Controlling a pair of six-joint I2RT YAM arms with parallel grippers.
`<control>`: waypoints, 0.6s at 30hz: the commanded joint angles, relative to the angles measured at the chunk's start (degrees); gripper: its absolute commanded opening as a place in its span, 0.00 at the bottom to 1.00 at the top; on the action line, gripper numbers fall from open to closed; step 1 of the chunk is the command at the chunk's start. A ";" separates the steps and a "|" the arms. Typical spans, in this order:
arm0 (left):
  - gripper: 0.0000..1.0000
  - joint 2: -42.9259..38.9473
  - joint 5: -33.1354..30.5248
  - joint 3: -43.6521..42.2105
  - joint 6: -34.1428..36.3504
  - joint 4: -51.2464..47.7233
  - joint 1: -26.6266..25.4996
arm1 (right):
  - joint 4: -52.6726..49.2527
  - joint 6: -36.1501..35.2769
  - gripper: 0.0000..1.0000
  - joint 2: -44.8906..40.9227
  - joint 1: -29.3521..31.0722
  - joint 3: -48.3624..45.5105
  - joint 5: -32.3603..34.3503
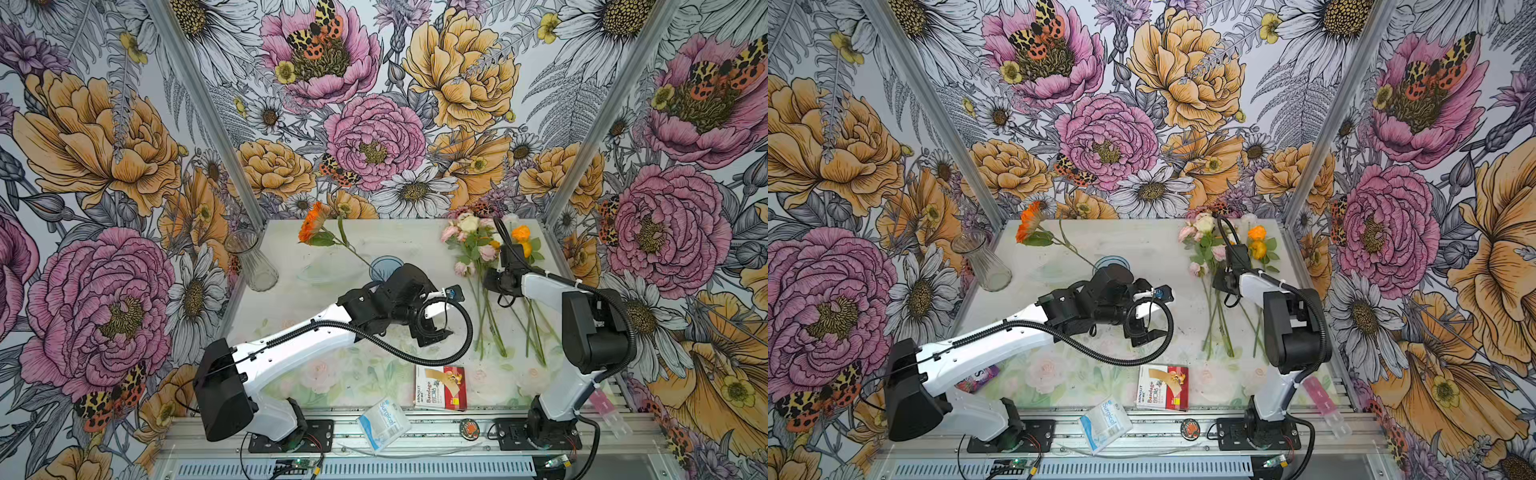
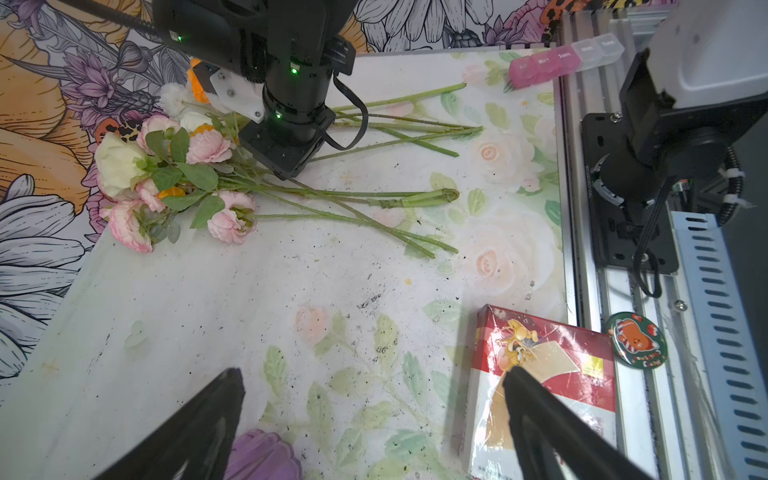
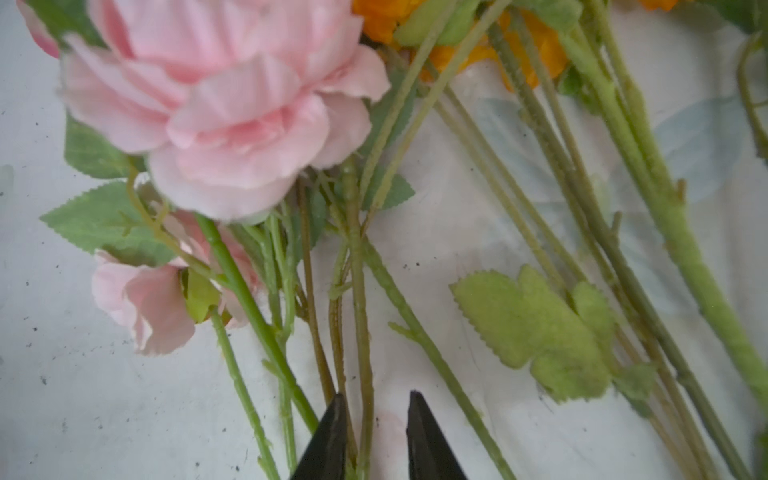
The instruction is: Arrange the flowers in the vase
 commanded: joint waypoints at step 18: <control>0.99 -0.30 -5.77 -0.64 3.34 -0.47 -2.05 | -1.96 1.92 0.22 6.67 -0.56 6.53 -1.68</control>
